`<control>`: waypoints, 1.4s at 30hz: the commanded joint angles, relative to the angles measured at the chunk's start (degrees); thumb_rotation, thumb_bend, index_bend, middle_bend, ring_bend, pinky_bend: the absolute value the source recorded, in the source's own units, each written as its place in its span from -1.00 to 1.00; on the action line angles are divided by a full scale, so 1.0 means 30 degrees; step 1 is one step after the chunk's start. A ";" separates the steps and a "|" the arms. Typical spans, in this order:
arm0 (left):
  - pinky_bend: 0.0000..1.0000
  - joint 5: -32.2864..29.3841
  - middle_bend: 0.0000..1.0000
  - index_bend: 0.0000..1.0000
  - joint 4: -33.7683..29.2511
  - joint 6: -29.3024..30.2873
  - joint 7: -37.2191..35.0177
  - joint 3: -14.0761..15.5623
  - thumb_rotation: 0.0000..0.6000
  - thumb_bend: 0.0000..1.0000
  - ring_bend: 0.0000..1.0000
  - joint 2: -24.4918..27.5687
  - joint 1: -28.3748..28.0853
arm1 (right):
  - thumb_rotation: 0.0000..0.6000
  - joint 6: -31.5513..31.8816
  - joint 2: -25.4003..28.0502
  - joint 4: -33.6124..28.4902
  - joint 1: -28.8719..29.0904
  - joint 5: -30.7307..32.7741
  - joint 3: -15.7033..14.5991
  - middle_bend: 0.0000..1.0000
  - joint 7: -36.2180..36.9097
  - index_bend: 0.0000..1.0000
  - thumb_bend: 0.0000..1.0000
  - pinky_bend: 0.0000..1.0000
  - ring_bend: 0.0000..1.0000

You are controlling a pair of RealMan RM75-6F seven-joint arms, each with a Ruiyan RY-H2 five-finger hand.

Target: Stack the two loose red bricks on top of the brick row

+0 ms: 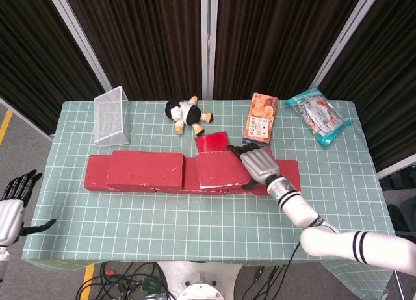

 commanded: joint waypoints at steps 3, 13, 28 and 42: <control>-1.00 0.0134 -1.00 -0.92 0.0535 -0.0133 -0.1008 0.0045 1.00 -1.00 -1.00 0.0062 0.0033 | 1.00 0.1315 -0.1262 -0.0203 0.1774 0.3418 -0.0461 -0.50 -0.1820 -0.95 -0.79 -0.86 -0.64; -1.00 0.0243 -1.00 -0.92 0.1198 -0.0300 -0.2291 0.0078 1.00 -1.00 -1.00 -0.0024 0.0072 | 1.00 0.2762 -0.1876 -0.0505 0.3444 0.5994 -0.0690 -0.51 -0.3569 -0.95 -0.79 -0.87 -0.64; -1.00 0.0343 -1.00 -0.92 0.1810 -0.0527 -0.3292 0.0126 1.00 -1.00 -1.00 -0.0193 0.0072 | 1.00 0.3848 -0.2377 -0.0483 0.4036 0.7473 -0.0639 -0.53 -0.3940 -0.95 -0.79 -0.90 -0.64; -1.00 0.0335 -1.00 -0.92 0.1988 -0.0882 -0.3624 0.0281 1.00 -1.00 -1.00 -0.0181 0.0089 | 1.00 0.4047 -0.2847 -0.0238 0.4262 0.8075 -0.0444 -0.54 -0.4019 -0.97 -0.81 -0.91 -0.64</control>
